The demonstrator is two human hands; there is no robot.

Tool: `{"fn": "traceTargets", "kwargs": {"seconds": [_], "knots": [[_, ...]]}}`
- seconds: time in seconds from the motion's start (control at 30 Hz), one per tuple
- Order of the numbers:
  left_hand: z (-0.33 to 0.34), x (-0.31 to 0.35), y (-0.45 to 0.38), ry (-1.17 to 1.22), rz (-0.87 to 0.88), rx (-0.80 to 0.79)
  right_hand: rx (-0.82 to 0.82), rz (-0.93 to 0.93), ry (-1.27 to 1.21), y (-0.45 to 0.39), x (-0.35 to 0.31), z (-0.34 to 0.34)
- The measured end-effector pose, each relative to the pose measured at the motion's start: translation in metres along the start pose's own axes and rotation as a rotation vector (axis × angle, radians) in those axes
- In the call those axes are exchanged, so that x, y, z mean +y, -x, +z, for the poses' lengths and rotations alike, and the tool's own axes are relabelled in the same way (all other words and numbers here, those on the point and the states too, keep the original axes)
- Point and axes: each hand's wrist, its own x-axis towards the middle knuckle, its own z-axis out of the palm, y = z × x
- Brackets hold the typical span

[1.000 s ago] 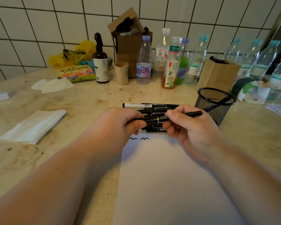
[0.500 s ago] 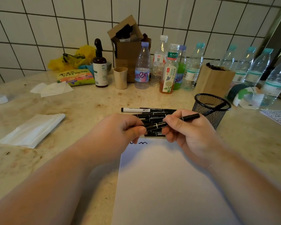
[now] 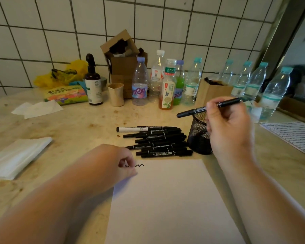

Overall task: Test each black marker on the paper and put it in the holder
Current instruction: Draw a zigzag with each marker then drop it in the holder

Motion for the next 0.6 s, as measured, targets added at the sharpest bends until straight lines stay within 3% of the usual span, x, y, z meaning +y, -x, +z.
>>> {"fn": "traceTargets", "kwargs": {"seconds": [0.17, 0.4, 0.6], "knots": [[0.0, -0.004, 0.002, 0.003, 0.014, 0.015, 0.176, -0.107, 0.266, -0.012, 0.003, -0.014], [0.002, -0.003, 0.0, -0.002, 0.009, 0.012, 0.097, -0.025, 0.485, -0.016, 0.01, -0.014], [0.003, -0.003, 0.001, 0.027, -0.006, 0.01, 0.145, -0.106, 0.373, -0.008, 0.001, -0.011]]}}
